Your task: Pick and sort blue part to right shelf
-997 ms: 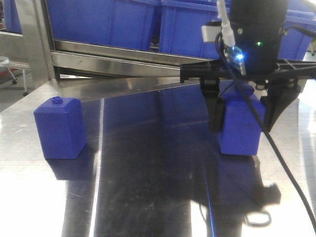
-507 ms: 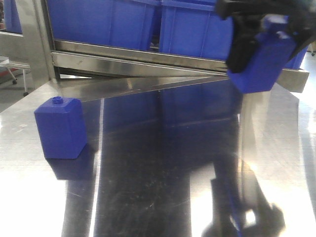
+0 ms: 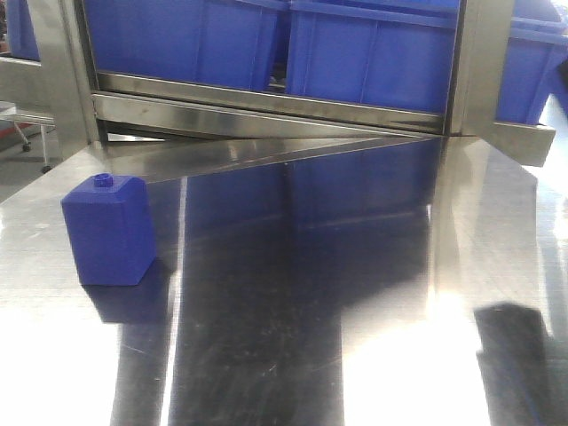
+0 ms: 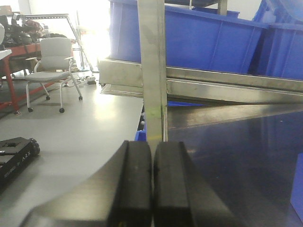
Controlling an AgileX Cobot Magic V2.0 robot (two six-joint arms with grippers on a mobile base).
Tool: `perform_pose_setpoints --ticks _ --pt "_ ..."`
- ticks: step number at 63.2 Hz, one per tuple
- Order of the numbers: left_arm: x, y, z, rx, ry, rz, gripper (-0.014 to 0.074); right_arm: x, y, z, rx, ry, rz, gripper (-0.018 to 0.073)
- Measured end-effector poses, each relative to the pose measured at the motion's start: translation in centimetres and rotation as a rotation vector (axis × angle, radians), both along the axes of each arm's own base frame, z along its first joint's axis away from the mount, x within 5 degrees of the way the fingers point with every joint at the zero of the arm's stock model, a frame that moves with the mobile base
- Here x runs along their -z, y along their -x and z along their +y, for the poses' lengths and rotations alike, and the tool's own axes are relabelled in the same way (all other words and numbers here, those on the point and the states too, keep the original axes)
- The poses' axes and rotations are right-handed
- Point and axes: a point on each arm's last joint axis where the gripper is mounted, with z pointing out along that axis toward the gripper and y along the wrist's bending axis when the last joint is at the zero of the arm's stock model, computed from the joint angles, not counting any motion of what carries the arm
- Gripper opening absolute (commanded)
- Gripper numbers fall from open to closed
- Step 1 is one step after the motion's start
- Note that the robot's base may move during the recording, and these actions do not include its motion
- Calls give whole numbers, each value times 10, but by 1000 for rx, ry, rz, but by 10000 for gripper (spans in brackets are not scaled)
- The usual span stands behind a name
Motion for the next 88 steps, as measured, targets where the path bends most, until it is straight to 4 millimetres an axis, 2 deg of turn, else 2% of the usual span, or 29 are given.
perform_pose_setpoints --ticks 11,23,36,47,55,88 --pt "0 0 0 0 0 0 125 -5 27 -5 31 -91 -196 300" --pt "0 0 0 0 0 0 125 -11 59 -10 38 -136 -314 300" --pt "0 0 0 0 0 0 125 -17 93 -16 32 -135 -413 300" --pt "0 0 0 0 0 0 125 -16 112 -20 34 -132 -426 300" --pt "0 0 0 0 0 0 125 -16 117 -21 35 -130 -424 300" --pt "0 0 0 0 0 0 125 -15 118 -21 36 -128 -412 300"
